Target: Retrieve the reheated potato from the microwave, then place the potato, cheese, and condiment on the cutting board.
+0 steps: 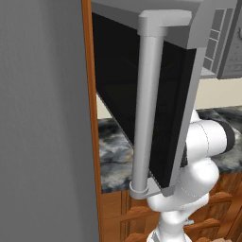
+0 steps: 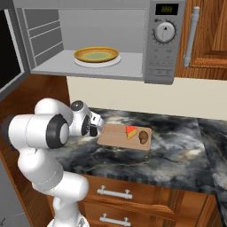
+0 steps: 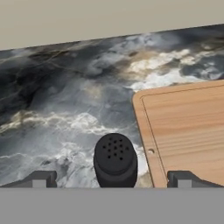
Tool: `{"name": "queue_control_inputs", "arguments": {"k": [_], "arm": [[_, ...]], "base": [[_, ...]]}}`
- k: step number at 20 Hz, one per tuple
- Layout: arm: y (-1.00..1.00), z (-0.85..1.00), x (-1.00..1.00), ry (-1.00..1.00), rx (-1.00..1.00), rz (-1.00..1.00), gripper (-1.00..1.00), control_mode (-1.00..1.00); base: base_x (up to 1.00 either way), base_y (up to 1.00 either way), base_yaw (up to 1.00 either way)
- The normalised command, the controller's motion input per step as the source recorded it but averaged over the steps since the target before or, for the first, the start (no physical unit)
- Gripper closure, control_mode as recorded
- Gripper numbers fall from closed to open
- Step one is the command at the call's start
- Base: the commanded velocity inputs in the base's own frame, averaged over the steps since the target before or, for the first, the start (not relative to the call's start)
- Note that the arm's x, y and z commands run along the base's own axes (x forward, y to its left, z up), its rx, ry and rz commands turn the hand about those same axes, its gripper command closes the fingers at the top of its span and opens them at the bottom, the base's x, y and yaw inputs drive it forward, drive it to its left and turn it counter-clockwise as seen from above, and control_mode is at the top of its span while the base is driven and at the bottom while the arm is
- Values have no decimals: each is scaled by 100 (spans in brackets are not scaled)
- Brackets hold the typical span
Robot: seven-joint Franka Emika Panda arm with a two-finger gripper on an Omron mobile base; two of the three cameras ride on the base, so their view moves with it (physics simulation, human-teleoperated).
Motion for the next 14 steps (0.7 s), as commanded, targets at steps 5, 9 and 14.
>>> {"name": "queue_control_inputs", "arguments": {"k": [5,9,14], "arm": [[0,-11,14,0,0,0,-100,-100],[0,-9,14,0,0,0,-100,-100],[0,-5,9,0,0,0,-100,-100]], "base": [[0,0,0],[0,0,0],[0,0,0]]}}
